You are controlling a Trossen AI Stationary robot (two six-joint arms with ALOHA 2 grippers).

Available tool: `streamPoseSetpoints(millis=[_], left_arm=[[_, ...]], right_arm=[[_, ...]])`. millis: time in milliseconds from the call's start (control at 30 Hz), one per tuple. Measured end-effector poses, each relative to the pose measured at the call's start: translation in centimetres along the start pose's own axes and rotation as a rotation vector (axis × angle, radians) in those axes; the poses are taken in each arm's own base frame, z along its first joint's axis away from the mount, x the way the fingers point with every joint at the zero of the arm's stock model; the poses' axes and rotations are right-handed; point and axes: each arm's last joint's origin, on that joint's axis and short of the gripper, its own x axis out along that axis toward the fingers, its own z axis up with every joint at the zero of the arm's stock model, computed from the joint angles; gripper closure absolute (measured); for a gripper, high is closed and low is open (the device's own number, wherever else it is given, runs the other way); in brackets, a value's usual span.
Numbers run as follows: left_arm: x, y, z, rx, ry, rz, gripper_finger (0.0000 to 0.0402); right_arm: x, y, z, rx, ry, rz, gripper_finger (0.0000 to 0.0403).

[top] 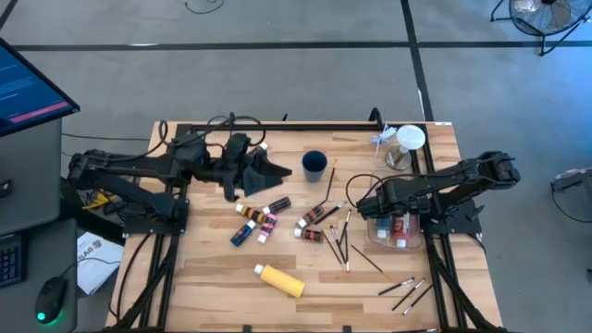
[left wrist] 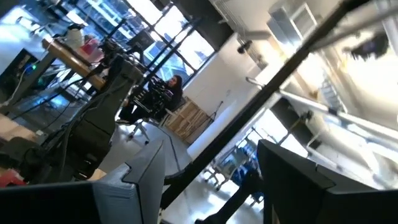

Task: Pick & Place Paint Supplies
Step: Put the paint brush into the blue cup

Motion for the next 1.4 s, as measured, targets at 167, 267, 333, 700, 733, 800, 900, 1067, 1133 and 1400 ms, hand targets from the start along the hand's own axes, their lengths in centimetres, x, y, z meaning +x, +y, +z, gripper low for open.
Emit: streamPoseSetpoints(millis=[167, 267, 333, 700, 733, 800, 900, 1067, 1133, 1400], left_arm=[[-0.1, 0.7, -1.0, -0.023, -0.01, 0.062, 0.0189], [-0.1, 0.9, -1.2, -0.076, -0.014, 0.075, 0.0189], [-0.1, 1.0, -1.2, -0.109, -0.015, 0.075, 0.0189], [-0.4, 2.9, -0.6, 0.027, -0.01, 0.207, 0.0189], [-0.5, 3.4, -0.5, 0.039, 0.003, 0.239, 0.0189], [-0.8, 4.4, -0.5, 0.047, 0.035, 0.308, 0.0191], [-1.3, 5.8, -0.8, 0.07, 0.112, 0.413, 0.0203], [-2.0, 6.8, -1.5, 0.095, 0.221, 0.507, 0.0227], [-2.1, 6.9, -1.7, 0.116, 0.247, 0.517, 0.0234], [-3.3, 9.1, -2.9, 0.082, 0.286, 0.714, 0.0247]], right_arm=[[-2.4, 0.6, 0.3, -0.049, -0.001, 0.064, 0.0152], [-5.0, 0.9, 0.5, -0.1, -0.005, 0.13, 0.0152], [-7.2, 1.1, 0.8, -0.104, -0.029, 0.183, 0.0152], [-19.8, 1.5, 3.3, -0.368, -0.369, 0.713, 0.0153], [-20.8, 1.5, 3.4, -0.41, -0.402, 0.76, 0.0153], [-22.4, 1.3, 3.6, -0.466, -0.434, 0.845, 0.0153], [-24.1, 0.9, 3.9, -0.466, -0.448, 0.937, 0.0153], [-26.0, 0.1, 5.1, -0.425, -0.486, 1.012, 0.0153], [-26.6, -0.3, 5.7, -0.417, -0.512, 1.033, 0.0153], [-26.7, -0.8, 7.7, -0.399, -0.541, 1.004, 0.0153]])
